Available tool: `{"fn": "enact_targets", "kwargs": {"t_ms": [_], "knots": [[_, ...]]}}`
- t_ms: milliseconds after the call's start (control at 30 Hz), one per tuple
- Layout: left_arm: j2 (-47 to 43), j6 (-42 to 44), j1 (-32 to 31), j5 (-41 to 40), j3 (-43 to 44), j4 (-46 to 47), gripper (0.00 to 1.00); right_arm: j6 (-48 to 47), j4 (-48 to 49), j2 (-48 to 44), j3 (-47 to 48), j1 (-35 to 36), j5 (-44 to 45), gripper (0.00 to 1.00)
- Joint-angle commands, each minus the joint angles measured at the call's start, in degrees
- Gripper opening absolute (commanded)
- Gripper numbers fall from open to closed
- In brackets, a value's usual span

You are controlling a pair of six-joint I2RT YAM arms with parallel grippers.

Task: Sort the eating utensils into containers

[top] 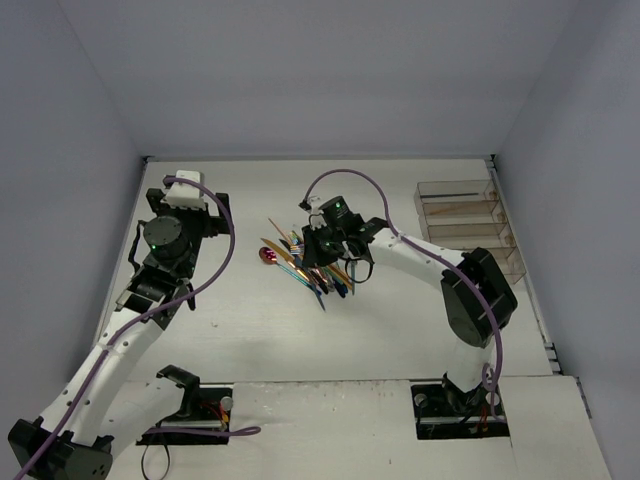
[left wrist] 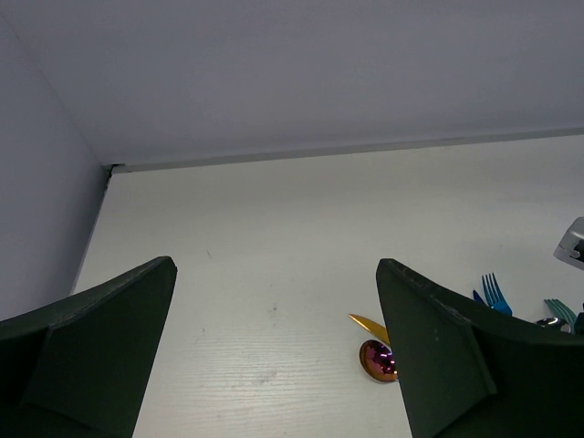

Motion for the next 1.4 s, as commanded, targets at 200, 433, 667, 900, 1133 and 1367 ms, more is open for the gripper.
{"fn": "enact_targets", "kwargs": {"t_ms": [200, 433, 667, 900, 1133, 1367], "knots": [[-0.34, 0.95, -0.27, -0.32, 0.39, 4.61, 0.9, 1.41, 2.85, 2.05, 6.65, 3.21, -6.07, 0.0], [-0.54, 1.21, -0.28, -1.29, 0.39, 4.52, 0.9, 2.15, 2.85, 4.15, 11.42, 3.91, -3.15, 0.0], [-1.0, 0.77, -0.28, -2.17, 0.48, 4.43, 0.9, 9.86, 2.85, -1.82, 11.49, -0.07, 28.59, 0.0], [-1.24, 0.17, -0.28, -2.15, 0.48, 4.43, 0.9, 25.26, 2.85, -8.0, 4.8, -13.1, 48.86, 0.0], [-1.18, 0.16, -0.28, -2.04, 0.39, 4.43, 0.9, 39.35, 2.37, -6.13, 3.63, -27.52, 51.87, 0.0], [-0.96, -0.28, -0.21, -1.75, 0.3, 4.43, 0.9, 48.7, 2.32, -0.03, 6.64, -33.06, 51.82, 0.0]]}}
